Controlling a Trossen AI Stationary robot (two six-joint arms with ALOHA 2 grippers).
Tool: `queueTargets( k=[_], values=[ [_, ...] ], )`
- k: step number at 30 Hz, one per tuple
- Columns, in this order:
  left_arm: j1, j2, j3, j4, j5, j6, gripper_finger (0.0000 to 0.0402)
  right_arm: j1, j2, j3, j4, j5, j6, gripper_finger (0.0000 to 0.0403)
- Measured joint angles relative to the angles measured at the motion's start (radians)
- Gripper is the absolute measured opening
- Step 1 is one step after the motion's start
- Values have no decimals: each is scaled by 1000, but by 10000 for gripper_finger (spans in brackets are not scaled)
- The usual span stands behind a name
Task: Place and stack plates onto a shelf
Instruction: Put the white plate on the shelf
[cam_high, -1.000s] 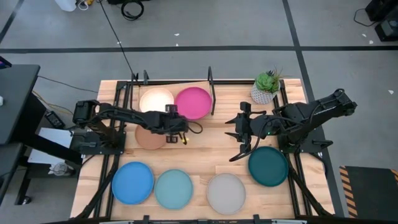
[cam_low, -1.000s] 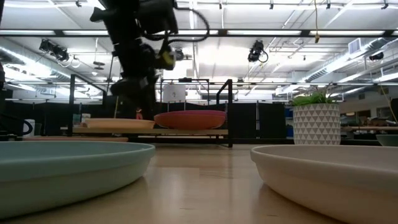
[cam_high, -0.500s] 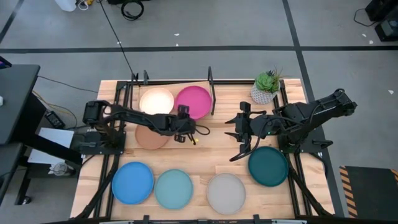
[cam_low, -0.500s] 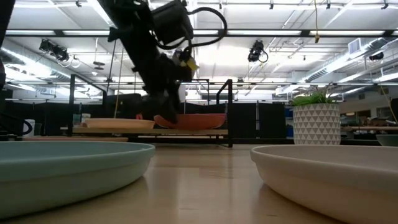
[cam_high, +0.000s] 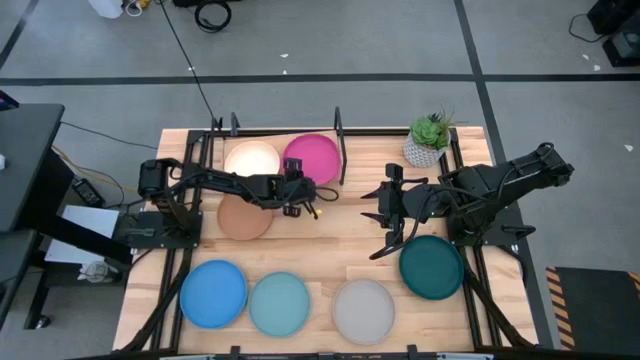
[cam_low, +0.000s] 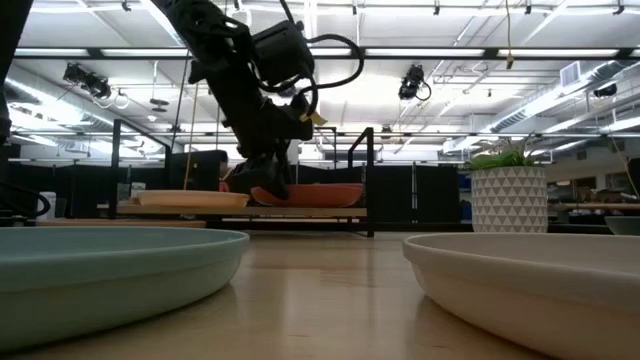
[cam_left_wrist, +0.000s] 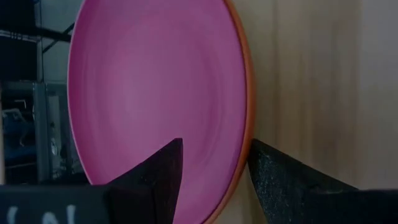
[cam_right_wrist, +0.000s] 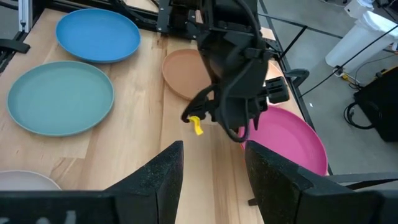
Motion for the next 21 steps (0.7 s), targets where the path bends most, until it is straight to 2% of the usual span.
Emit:
queueTargets(
  k=[9, 13, 18, 21],
  values=[
    [36, -9, 0, -18, -4, 7, 185, 0, 0, 0, -2, 0, -1, 178],
    [14, -61, 0, -66, 64, -9, 185, 0, 0, 0, -21, 0, 13, 178],
    [13, -147, 2, -244, 144, -199, 185, 9, 0, 0, -57, -3, 65, 178],
    [13, -157, 1, -404, 117, -291, 185, 21, 0, 0, -64, -2, 84, 178]
  ],
)
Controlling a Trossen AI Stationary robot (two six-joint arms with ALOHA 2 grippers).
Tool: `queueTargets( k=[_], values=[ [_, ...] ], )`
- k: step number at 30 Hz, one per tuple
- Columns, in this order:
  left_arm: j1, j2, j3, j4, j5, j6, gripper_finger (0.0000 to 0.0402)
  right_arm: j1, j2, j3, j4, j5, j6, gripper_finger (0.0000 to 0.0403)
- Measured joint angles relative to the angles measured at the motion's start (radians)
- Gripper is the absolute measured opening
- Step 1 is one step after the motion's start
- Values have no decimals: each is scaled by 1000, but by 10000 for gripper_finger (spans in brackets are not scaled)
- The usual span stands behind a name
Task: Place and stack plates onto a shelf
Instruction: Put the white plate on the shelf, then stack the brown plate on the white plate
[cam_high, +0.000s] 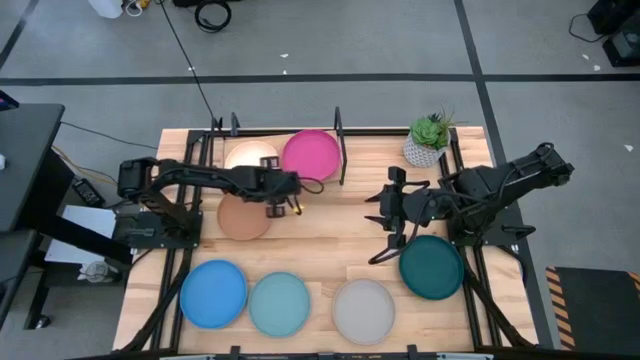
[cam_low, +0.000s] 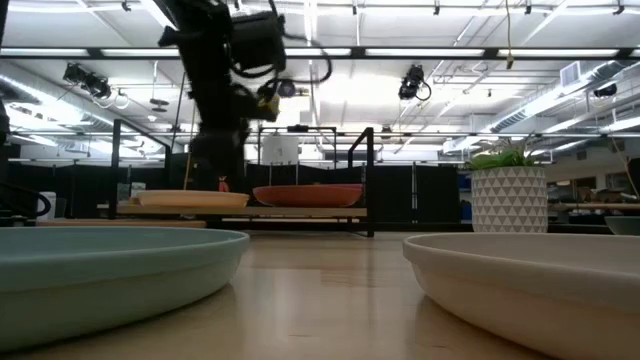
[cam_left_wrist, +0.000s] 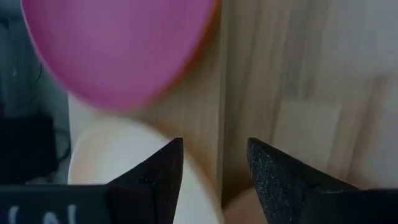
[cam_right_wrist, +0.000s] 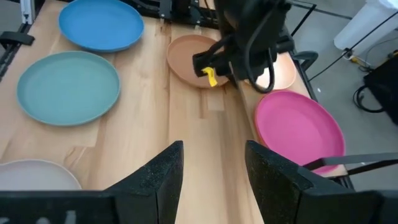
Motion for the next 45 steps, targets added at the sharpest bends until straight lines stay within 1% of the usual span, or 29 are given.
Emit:
queueTargets(
  k=[3, 7, 12, 19, 28, 34, 35, 36, 40, 43, 45],
  values=[
    [-11, 0, 0, -97, -32, -44, 185, 7, 0, 0, 8, 6, 2, 178],
    [-15, 2, 0, -150, -31, -54, 185, 7, 0, 0, 16, 7, -2, 178],
    [10, 2, 0, -194, -36, -79, 185, 7, 0, 0, 20, 7, -14, 178],
    [46, 3, 0, -213, -36, -88, 185, 7, 0, 0, 20, 7, -16, 178],
    [109, 3, 0, -209, -45, -14, 173, 7, 0, 0, 20, 7, -21, 178],
    [110, 3, 0, -207, -72, 14, 171, 7, 0, 0, 20, 6, -23, 178],
    [109, 2, 0, -208, -51, 8, 171, 7, 0, 0, 20, 7, -23, 178],
    [105, 0, 0, -208, -7, 4, 171, 7, 0, 0, 20, 7, -23, 178],
    [52, -18, 0, -210, 205, -53, 171, 7, 0, 0, 19, 7, -20, 178],
    [-17, -19, 0, -215, 338, -179, 171, 7, 0, 0, 14, 8, -16, 178],
    [-66, -18, 0, -212, 388, -299, 171, 7, 0, 0, 15, 8, -13, 178]
  ],
)
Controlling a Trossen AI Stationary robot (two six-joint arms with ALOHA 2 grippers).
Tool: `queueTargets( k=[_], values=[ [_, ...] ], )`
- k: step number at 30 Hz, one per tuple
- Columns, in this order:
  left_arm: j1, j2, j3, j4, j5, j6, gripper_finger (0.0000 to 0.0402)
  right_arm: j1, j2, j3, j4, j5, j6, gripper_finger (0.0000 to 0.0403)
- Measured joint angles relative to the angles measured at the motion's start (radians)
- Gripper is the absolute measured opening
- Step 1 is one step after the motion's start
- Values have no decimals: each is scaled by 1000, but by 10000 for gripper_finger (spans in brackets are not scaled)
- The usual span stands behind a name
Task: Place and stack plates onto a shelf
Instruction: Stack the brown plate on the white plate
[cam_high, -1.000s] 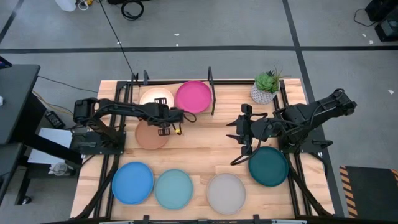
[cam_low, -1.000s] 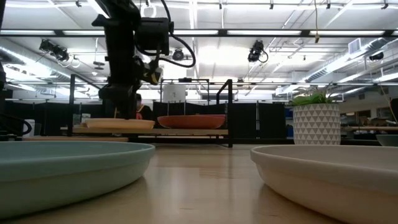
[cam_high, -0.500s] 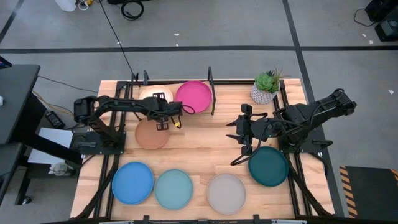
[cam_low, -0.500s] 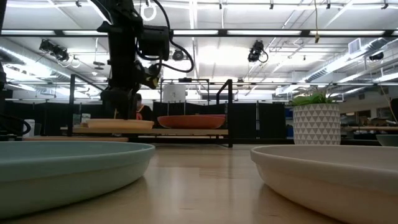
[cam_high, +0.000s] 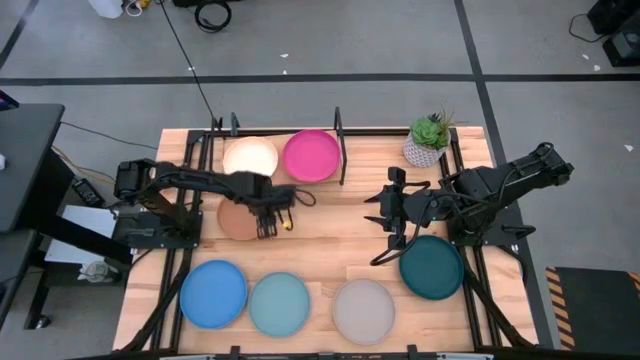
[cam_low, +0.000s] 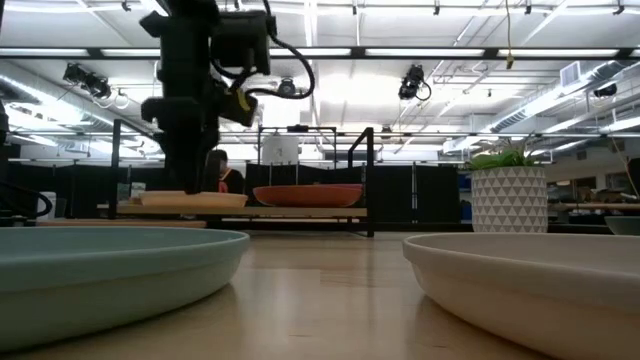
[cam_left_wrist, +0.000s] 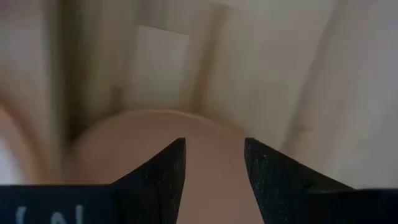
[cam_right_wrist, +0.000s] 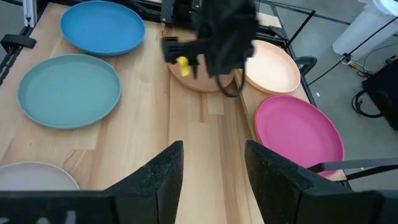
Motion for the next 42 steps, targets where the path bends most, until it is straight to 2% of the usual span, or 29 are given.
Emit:
queueTargets(
  k=[4, 8, 16, 21, 25, 29, 36, 42],
  values=[
    [-90, 37, 0, 2, 1, -229, 171, 0, 0, 0, 10, 0, 1, 178],
    [-149, 71, 0, -10, -77, -325, 171, 0, 0, 0, 13, 0, 0, 178],
    [-180, 73, -28, 34, -102, -349, 171, 0, 0, 0, 14, -1, -27, 178],
    [-156, 73, -126, 127, -57, -350, 171, 0, 0, 0, 14, -8, -30, 178],
    [-147, 73, -152, 156, -34, -348, 169, 0, 0, 0, 14, -8, -33, 178],
    [-147, 73, -152, 155, -33, -341, 134, 0, 0, 0, 14, -7, -30, 178],
    [-150, 52, -142, 122, -4, -314, 19, 0, 0, 0, 16, -7, -26, 178],
    [-151, -19, -86, 66, 129, -317, 16, 0, 0, 0, 23, -7, -26, 178]
  ],
)
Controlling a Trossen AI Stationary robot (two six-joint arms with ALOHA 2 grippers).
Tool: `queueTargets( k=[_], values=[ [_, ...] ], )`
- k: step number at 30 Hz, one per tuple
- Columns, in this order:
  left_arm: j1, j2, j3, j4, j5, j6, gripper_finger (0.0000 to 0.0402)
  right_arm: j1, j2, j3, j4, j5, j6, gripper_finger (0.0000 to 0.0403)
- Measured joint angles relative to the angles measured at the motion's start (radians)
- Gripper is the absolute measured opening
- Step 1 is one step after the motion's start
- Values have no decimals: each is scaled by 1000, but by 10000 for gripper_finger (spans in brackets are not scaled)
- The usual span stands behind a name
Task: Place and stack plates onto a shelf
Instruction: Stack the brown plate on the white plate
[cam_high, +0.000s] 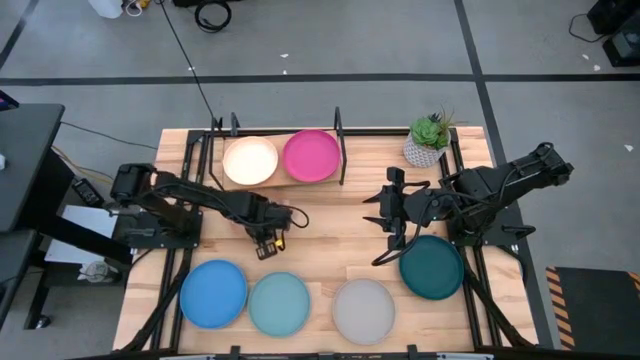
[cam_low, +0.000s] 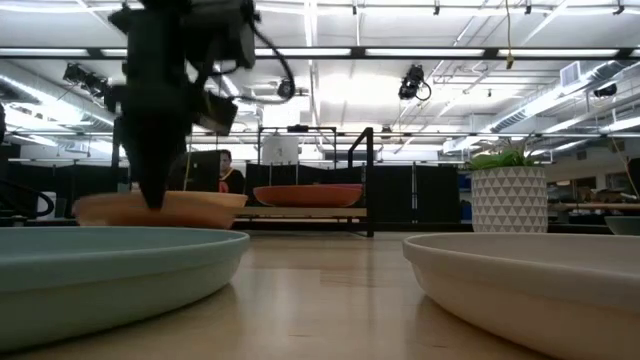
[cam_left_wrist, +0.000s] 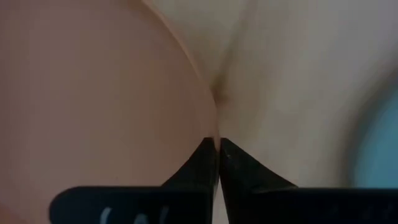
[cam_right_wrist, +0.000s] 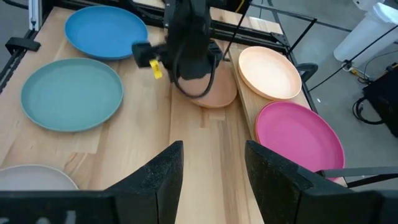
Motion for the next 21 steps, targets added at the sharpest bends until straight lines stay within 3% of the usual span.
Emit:
queueTargets(
  k=[4, 7, 11, 16, 21],
  values=[
    [-5, -83, 51, -19, 85, 47, 16, 0, 0, 0, 0, 0, -1, 178],
    [-17, -153, 112, -28, 67, 74, 16, 0, 0, 0, 1, 0, -2, 178],
    [-37, -216, 194, -118, -61, 82, 15, 0, 0, 0, 6, 0, -4, 178],
    [-22, -223, 240, -282, -319, 103, 15, -1, 0, 0, 22, 0, -15, 178],
    [75, -200, 170, -246, -342, 204, 15, -1, 0, 0, 32, -1, -30, 178]
  ],
)
